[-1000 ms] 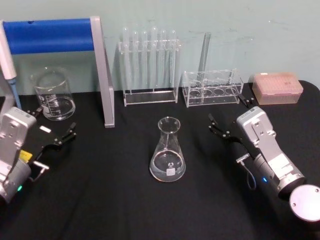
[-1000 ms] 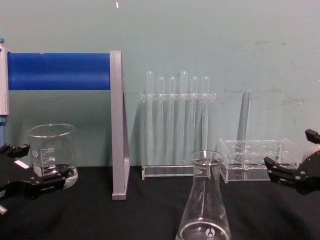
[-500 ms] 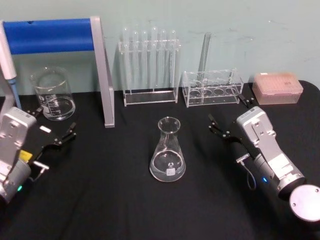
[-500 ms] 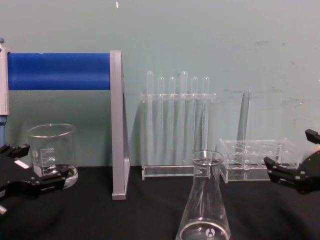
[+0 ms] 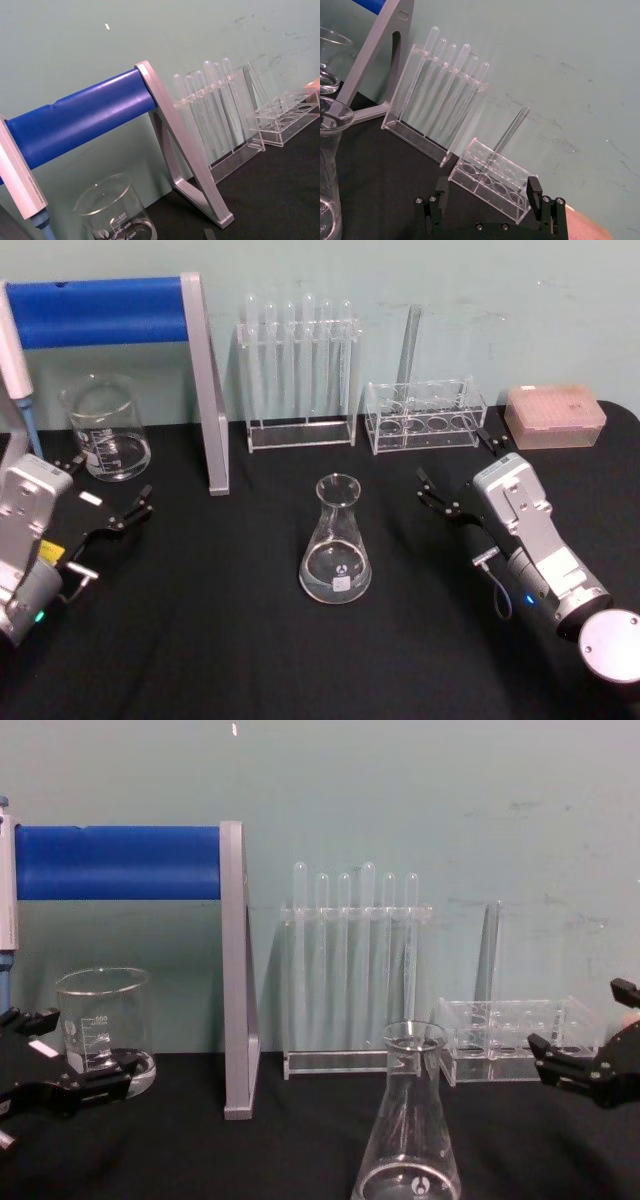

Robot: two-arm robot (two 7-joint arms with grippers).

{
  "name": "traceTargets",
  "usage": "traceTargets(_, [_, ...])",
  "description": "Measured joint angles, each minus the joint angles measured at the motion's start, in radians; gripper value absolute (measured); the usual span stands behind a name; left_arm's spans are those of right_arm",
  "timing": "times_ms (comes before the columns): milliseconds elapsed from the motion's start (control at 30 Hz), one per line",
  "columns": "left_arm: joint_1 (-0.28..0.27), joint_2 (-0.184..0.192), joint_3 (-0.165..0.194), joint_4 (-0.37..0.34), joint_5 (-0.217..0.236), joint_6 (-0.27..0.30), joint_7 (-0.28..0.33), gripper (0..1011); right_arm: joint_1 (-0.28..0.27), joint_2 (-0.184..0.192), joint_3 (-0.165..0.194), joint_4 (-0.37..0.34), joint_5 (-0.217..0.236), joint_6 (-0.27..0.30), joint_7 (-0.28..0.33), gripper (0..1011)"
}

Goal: Grasp the erlenmeyer flask with one hand, shake it three times, then place it back.

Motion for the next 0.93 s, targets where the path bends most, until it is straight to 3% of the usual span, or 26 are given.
traceTargets(933, [0.000,0.000,0.000,0.000,0.000,0.000,0.000,1001,0.000,0.000,0.000,0.000,0.000,0.000,0.000,1000])
